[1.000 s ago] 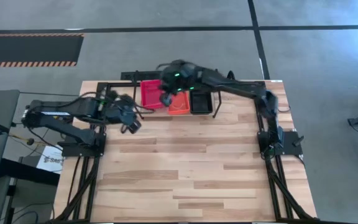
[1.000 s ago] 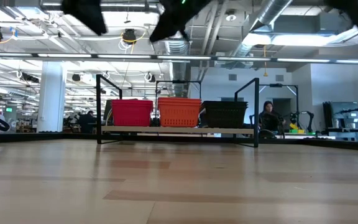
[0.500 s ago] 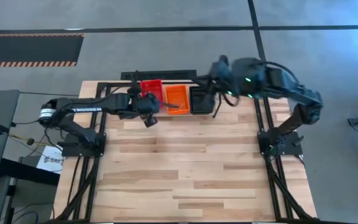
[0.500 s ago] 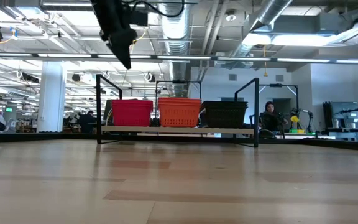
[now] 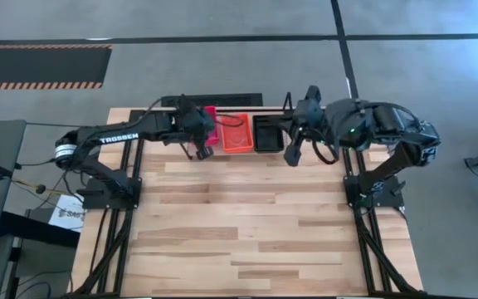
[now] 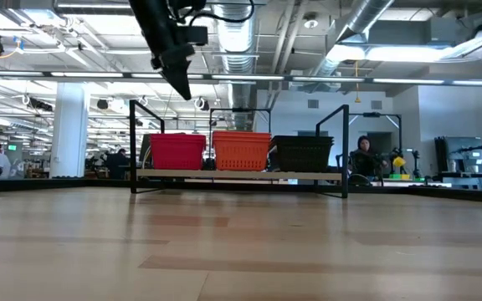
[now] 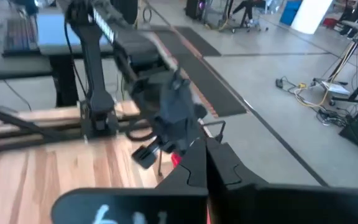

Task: Stack baskets on shelf by color
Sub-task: Adjust the bins on the shelf

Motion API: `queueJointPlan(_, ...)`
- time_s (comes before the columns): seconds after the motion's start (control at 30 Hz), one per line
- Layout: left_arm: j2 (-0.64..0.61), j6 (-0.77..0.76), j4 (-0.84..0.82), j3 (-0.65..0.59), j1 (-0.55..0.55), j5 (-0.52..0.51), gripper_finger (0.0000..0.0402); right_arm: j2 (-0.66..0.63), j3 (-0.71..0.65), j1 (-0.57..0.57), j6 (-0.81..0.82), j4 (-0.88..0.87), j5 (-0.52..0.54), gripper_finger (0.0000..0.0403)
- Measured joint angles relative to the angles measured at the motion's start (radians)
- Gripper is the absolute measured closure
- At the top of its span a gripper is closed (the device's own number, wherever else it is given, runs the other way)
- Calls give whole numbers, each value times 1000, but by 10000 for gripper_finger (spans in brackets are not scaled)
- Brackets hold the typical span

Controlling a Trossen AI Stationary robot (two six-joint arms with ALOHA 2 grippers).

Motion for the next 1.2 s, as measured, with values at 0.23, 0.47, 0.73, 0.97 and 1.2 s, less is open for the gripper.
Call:
queueJointPlan(0.23, 107, 43, -27, 0, 98, 6, 401, 38, -1, 1, 36, -24, -1, 399)
queueJointPlan(0.47, 229, 60, -67, 0, 94, -59, 401, 66, -1, 7, 58, -37, -8, 399)
queueJointPlan(0.73, 238, 58, -81, 0, 83, 62, 401, 78, 0, 14, 83, -51, -9, 397)
queueJointPlan(0.97, 235, 64, -129, 0, 27, 105, 401, 78, 0, 14, 82, -51, -8, 398)
queueJointPlan(1.2, 235, 80, -124, 0, 2, 37, 401, 78, 0, 14, 82, -51, -8, 398)
